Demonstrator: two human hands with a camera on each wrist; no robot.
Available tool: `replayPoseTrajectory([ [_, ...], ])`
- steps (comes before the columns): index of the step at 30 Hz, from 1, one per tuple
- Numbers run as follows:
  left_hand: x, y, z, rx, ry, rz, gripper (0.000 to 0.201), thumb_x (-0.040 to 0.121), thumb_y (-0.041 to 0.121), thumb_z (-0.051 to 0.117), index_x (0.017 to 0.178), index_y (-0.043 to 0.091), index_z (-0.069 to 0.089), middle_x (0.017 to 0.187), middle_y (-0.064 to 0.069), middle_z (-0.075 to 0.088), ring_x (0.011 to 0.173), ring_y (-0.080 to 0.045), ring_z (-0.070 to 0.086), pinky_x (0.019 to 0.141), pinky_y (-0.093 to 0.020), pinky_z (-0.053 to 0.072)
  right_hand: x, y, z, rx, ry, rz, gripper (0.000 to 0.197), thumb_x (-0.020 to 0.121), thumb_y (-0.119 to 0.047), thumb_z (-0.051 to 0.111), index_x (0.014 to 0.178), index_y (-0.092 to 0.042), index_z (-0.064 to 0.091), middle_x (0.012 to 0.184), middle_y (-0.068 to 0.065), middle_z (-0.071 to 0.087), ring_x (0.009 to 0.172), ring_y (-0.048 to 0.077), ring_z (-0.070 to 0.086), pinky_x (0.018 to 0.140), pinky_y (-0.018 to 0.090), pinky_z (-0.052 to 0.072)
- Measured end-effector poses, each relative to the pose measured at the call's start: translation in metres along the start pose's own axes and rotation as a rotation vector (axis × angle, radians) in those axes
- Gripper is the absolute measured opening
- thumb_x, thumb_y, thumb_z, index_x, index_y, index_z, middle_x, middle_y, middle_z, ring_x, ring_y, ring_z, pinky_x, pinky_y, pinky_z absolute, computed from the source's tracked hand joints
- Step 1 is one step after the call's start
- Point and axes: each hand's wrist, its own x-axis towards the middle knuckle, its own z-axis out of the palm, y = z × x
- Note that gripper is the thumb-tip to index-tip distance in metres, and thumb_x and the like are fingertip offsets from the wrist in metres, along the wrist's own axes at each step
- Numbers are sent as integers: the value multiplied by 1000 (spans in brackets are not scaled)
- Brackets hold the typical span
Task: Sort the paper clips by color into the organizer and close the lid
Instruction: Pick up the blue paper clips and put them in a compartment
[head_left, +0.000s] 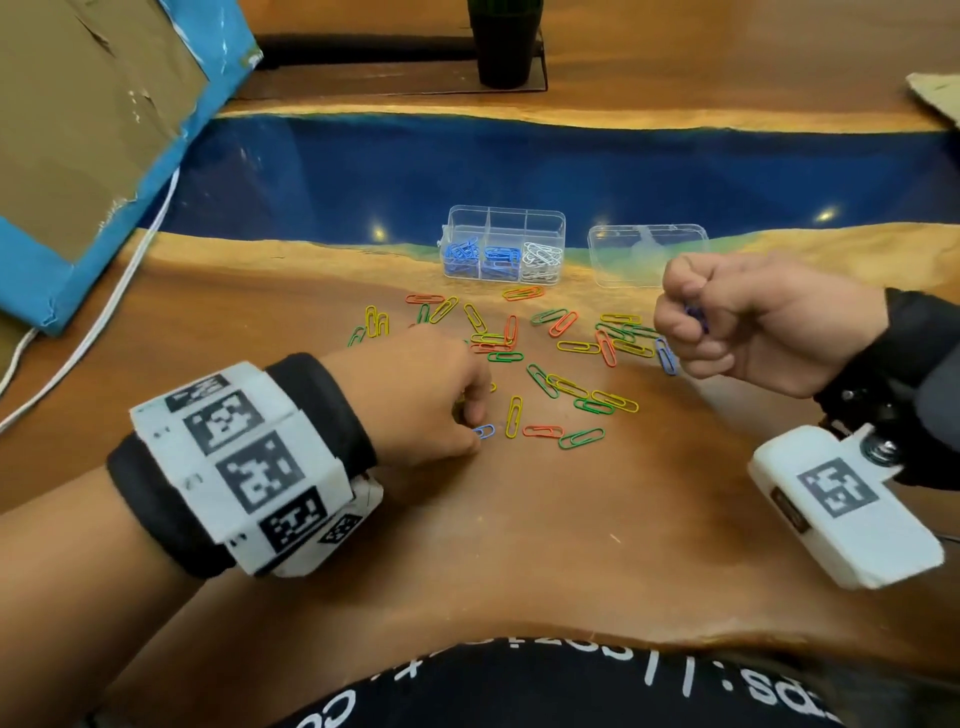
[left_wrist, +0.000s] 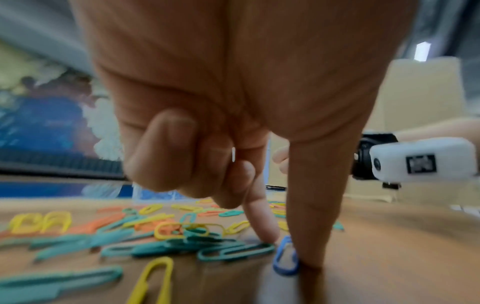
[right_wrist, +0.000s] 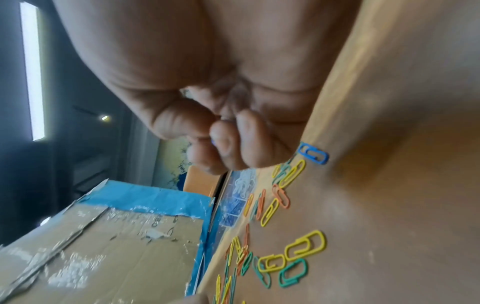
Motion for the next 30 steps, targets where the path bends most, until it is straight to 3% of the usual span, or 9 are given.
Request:
replayPoseTrajectory([
  [4,2,2,0,19,-3,-12,7,80,31,63,79,24,66,57,13,45,56,1,42,53,-19,32,1,5,-5,-74,79,64,19,60,1,36,66,-15,43,53,1,41,39,10,31,39,18,17],
  [6,2,3,0,22,-9,-18,6,80,29,61,76,25,64,58,12,46,56,0,43,57,-21,36,1,4,-9,-467,160,59,5,66,-15,52,71,-13,53,56,0,47,43,12,36,40,17,27],
  [9,3,5,-1,31,-29,-31,7,77,29,61,71,26,60,58,10,47,56,-2,44,61,-23,39,1,2,-11,-1241,296,71,13,78,-33,66,78,-20,63,65,-6,56,59,9,47,52,23,35],
  [11,4,6,-2,46,-48,-32,6,76,30,61,72,26,60,58,9,48,56,-3,44,61,-23,40,2,1,-5,-1378,310,131,20,79,-42,66,79,-23,64,70,-8,56,66,9,49,56,26,36],
  [14,6,8,-3,50,-69,-36,5,74,29,63,72,24,62,57,9,49,55,-4,45,58,-22,39,6,3,4,-1400,296,155,21,79,-43,66,78,-22,65,77,-3,60,79,19,54,66,25,37],
  [17,6,8,-2,32,-96,-36,6,74,26,63,70,22,62,56,8,49,54,-5,46,53,-22,38,8,2,10,-1400,311,135,14,80,-33,62,78,-20,67,79,0,62,83,22,55,68,24,39],
  [21,5,4,-3,-67,-89,-39,15,75,27,60,67,19,50,56,6,47,54,-9,43,56,-25,38,10,1,11,-1454,286,185,23,80,-33,60,83,-12,69,87,9,67,87,27,59,69,28,45],
  [26,5,-3,-20,-217,-100,-71,21,77,27,57,65,18,42,53,5,42,47,-9,36,51,-25,32,10,-8,9,-1444,269,222,35,91,-35,41,67,-12,52,71,7,53,71,24,46,53,26,30],
  [30,25,-14,-36,-539,-28,-140,17,74,29,51,65,20,40,57,4,46,49,-15,37,50,-25,33,28,-26,14,-1020,253,195,32,88,-30,37,63,-13,46,61,6,47,52,21,35,48,24,26],
])
